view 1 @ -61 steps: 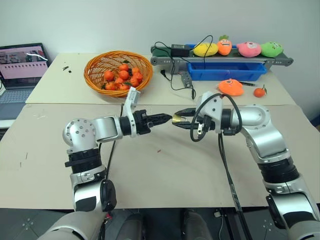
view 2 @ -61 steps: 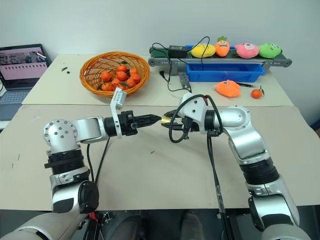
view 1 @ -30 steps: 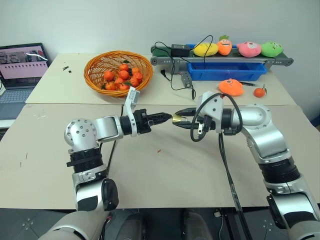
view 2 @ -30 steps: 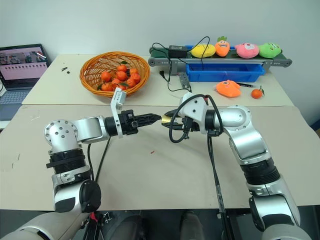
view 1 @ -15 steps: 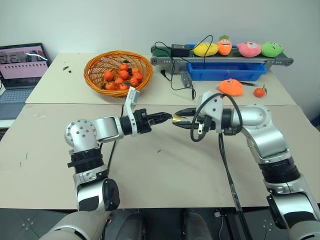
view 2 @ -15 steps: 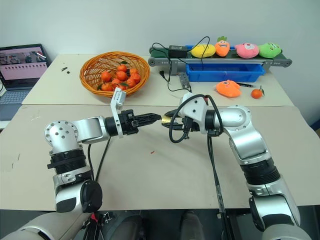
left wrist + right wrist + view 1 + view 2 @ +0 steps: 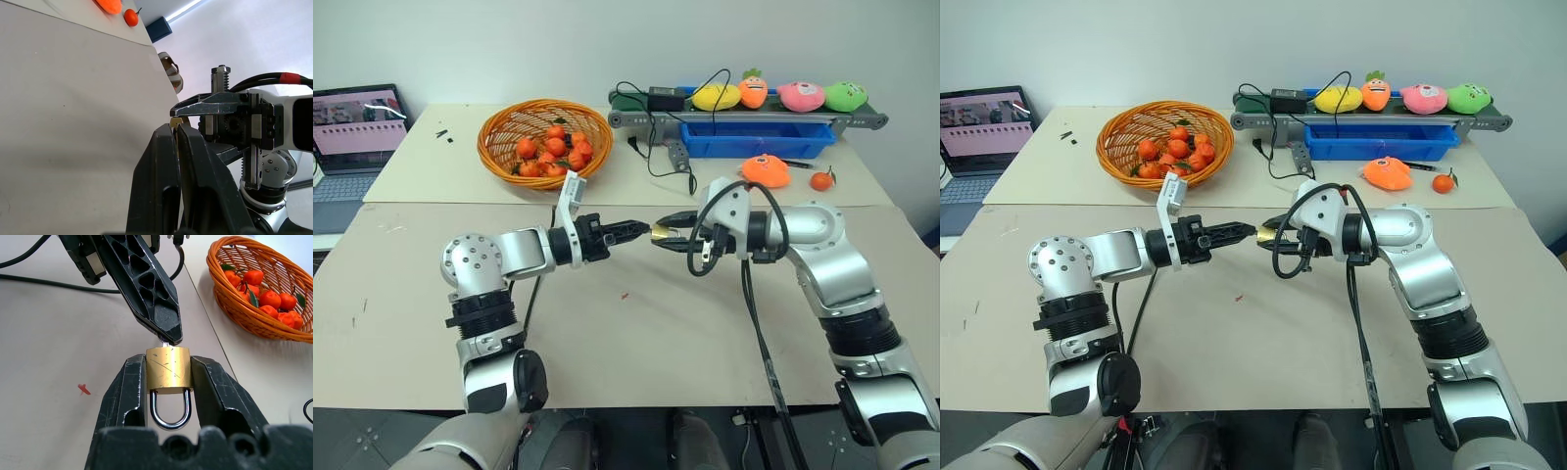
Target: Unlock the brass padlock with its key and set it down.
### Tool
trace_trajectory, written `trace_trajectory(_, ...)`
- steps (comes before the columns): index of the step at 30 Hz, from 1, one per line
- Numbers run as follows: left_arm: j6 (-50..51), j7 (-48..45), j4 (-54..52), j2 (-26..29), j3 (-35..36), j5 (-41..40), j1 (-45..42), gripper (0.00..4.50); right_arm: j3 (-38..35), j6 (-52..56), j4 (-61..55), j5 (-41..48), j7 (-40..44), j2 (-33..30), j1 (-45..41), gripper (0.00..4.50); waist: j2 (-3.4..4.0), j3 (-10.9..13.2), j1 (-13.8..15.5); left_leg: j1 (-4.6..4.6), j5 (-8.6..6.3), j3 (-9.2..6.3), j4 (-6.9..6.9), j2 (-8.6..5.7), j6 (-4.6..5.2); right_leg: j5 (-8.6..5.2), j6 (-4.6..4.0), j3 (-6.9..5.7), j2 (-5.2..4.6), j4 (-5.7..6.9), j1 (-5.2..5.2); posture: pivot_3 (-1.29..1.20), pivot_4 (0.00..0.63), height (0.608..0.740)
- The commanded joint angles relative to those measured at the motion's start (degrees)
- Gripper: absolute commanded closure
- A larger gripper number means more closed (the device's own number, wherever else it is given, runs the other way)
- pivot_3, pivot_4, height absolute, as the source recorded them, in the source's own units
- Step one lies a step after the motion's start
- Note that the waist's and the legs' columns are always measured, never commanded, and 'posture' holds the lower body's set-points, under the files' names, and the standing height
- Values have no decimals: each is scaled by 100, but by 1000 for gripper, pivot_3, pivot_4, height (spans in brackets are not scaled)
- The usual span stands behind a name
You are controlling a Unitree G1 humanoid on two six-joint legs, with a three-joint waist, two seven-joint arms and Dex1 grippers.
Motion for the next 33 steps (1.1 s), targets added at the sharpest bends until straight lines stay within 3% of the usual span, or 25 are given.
trace_trajectory(1, 57, -47, -75, 47, -33, -103, -82, 4297, -231, -177, -17, 42, -23, -95, -224, 3583, 0, 0, 0, 0, 0, 0, 0, 0, 0, 0, 0, 0, 0, 0, 0, 0, 150, 740)
trace_trajectory(15, -358, -1286, -107, 985, -1052, -157, -200, 4297, -442, 363, 41, 592, 36, -4, -439, 3583, 0, 0, -1, 0, 0, 1, -1, 0, 0, 0, 0, 0, 0, 1, -2, 0, 150, 740)
trace_trajectory(24, -553, -1437, 116, 1113, -1170, -128, -213, 4297, -426, 374, -34, 575, 41, -84, -382, 3583, 0, 0, 1, -2, 0, 1, -1, 0, 0, 0, 0, 0, 0, 0, -3, 0, 150, 740)
trace_trajectory(27, -494, -1361, 155, 1092, -1102, -147, -195, 3598, -419, 347, -36, 563, 66, -112, -375, 3583, 0, 0, 1, -2, 0, 1, -1, 0, 0, 0, 0, 0, 0, 1, -3, 0, 150, 740)
trace_trajectory(32, -380, -1314, 174, 1036, -990, -255, -191, 1776, -362, 218, -7, 479, 105, -139, -377, 3583, 0, 0, 1, -2, 0, 1, -1, 0, 0, 0, 0, 0, 0, 0, -3, 0, 150, 740)
trace_trajectory(33, -338, -1290, 203, 1010, -925, -295, -214, 1776, -344, 179, -16, 451, 118, -152, -376, 3583, 0, 0, 2, -2, 0, 1, -1, 0, 0, 0, 0, 0, 0, 0, -3, 0, 150, 740)
